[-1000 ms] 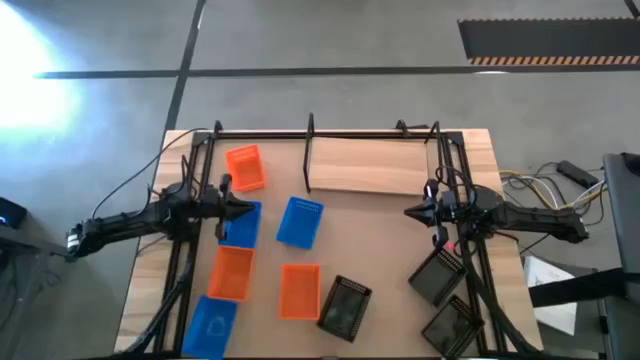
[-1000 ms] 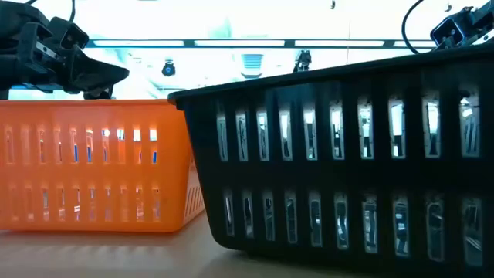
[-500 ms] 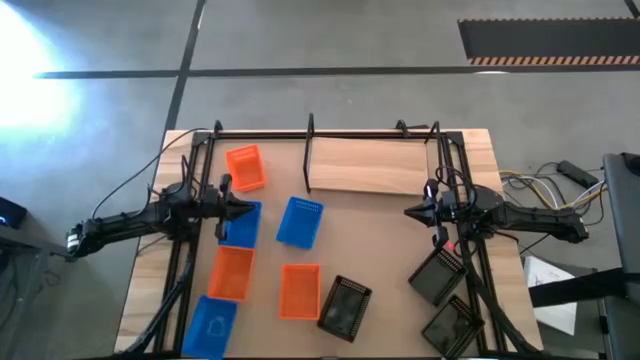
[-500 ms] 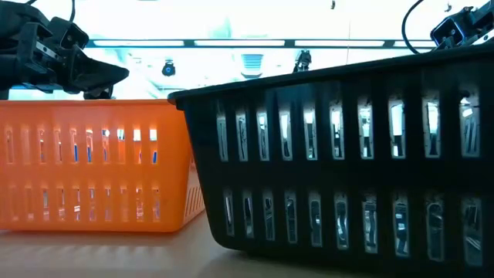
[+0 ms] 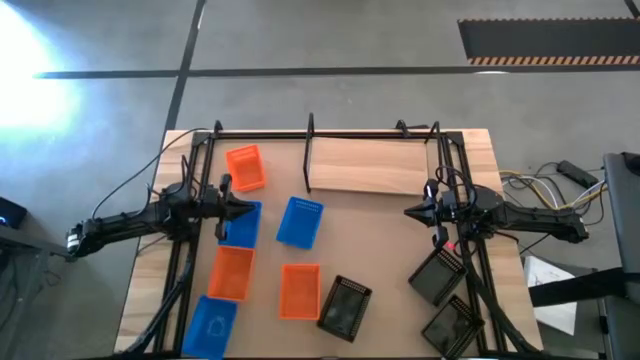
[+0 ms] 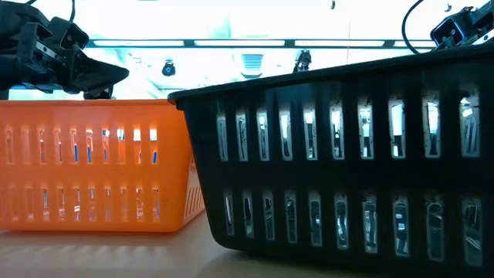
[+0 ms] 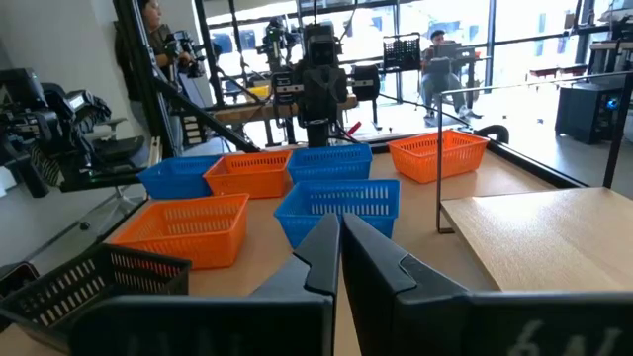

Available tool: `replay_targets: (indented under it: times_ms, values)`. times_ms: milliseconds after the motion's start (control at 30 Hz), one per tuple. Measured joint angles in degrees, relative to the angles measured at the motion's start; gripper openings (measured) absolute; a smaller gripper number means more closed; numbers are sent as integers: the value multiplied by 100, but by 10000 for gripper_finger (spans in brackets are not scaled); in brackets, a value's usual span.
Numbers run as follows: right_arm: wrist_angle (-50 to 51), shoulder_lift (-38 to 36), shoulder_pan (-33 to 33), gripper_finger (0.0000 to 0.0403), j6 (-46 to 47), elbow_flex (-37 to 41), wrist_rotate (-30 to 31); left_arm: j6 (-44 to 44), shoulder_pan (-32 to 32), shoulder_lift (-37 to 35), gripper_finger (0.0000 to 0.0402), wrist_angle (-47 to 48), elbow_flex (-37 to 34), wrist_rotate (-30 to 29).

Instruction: Stack baskets on shelf by color

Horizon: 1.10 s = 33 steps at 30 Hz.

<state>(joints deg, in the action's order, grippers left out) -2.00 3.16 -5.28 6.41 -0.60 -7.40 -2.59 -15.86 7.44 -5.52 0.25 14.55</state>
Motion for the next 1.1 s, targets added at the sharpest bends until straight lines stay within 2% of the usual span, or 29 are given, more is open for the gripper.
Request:
replay_targets:
  times_ms: [467, 633, 800, 933, 1033, 1100]
  values:
    - [0, 0, -1, 9, -1, 2, 0, -1, 1, 0, 0, 1, 0, 0]
    - [-33, 2, -2, 9, -279, 0, -6, -2, 2, 2, 0, 0, 0, 0]
    - [-132, 2, -2, 9, 872, 0, -5, -1, 1, 0, 0, -2, -1, 0]
    - [-556, 1, -2, 9, 1010, 2, 41, 0, 0, 0, 0, -1, 0, 0]
    - [-826, 81, 3, 9, 1576, 2, 93, 0, 1, 0, 0, -1, -1, 0]
    - [-1130, 181, 63, 9, 1856, 2, -87, 0, 2, 0, 0, -2, 0, 0]
